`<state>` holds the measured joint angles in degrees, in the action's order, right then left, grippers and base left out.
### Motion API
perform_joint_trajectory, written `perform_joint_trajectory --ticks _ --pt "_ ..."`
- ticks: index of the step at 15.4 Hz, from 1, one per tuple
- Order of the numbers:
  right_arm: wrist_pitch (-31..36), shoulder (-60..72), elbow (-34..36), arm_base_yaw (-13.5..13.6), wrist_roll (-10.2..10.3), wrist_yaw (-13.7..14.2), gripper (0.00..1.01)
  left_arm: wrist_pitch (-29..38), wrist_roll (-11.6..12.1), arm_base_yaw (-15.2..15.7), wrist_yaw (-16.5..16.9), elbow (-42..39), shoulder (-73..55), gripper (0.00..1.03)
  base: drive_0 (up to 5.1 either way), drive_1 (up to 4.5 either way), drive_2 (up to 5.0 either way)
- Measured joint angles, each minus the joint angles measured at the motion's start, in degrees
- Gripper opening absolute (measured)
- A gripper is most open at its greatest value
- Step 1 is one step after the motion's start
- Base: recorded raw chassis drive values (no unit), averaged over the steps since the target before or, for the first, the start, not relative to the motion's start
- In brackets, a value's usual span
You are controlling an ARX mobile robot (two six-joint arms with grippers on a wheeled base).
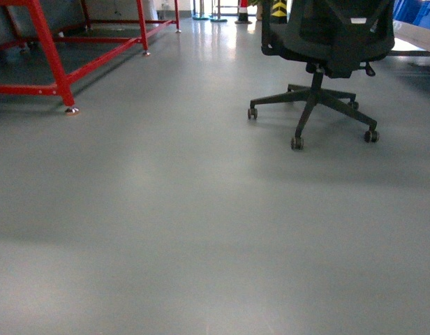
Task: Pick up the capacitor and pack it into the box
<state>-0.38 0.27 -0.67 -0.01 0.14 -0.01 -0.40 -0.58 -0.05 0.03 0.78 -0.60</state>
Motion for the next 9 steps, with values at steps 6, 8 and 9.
perform_joint_trajectory --ticks 6,8,9 --pt "0.09 0.00 0.00 0.00 0.00 0.02 0.98 -0.02 0.00 0.00 -0.04 0.00 0.00 0.44 -5.0 2.49 2.5" --pt "0.13 0.00 0.00 0.00 0.00 0.02 0.98 0.11 0.00 0.00 -0.04 0.00 0.00 0.44 -4.9 2.53 2.5" --pt "0.28 0.00 0.00 0.00 0.00 0.00 0.98 -0.04 0.00 0.00 -0.15 0.00 0.00 0.44 -4.9 2.53 2.5"
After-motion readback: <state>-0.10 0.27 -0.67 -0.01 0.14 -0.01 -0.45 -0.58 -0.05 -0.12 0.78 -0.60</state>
